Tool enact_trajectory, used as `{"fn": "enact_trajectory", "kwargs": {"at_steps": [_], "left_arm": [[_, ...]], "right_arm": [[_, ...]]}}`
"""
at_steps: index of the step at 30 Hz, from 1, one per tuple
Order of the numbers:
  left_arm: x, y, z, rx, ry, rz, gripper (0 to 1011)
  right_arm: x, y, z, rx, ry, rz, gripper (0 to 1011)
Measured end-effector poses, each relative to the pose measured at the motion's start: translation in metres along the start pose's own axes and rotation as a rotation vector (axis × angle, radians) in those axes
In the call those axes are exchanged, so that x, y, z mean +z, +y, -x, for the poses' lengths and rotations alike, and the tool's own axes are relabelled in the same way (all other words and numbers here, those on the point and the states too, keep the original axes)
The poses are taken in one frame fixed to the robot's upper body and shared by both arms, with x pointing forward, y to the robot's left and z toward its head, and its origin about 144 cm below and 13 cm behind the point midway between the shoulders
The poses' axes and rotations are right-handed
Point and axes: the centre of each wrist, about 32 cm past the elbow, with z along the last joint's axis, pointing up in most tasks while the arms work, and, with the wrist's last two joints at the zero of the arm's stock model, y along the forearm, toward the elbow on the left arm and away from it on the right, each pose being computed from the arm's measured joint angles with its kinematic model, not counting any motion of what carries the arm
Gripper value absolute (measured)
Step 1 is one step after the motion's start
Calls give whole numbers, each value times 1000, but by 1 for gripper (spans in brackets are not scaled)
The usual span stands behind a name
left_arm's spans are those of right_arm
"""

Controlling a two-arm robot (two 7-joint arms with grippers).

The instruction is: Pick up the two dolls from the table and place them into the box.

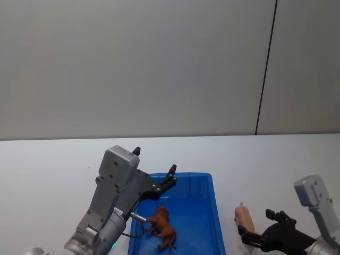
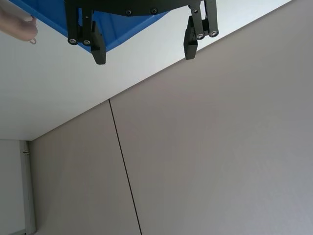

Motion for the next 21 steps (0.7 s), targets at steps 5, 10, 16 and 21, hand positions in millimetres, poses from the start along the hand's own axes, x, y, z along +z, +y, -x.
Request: {"fn": "enact_trajectory", "kwargs": {"at_steps": [5,10,16,21], "left_arm": [[0,0,0,0,0,0,1003],[0,0,0,0,0,0,1003],[0,0,0,0,0,0,1003],[0,0,0,0,0,0,1003]], "right_arm": [[-4,7,1,-7,12,16,1000],[-6,12,1,-12,21,26,902],[-8,17,1,-14,30,36,740],[-9,19,2,-13,36,40,601]]}}
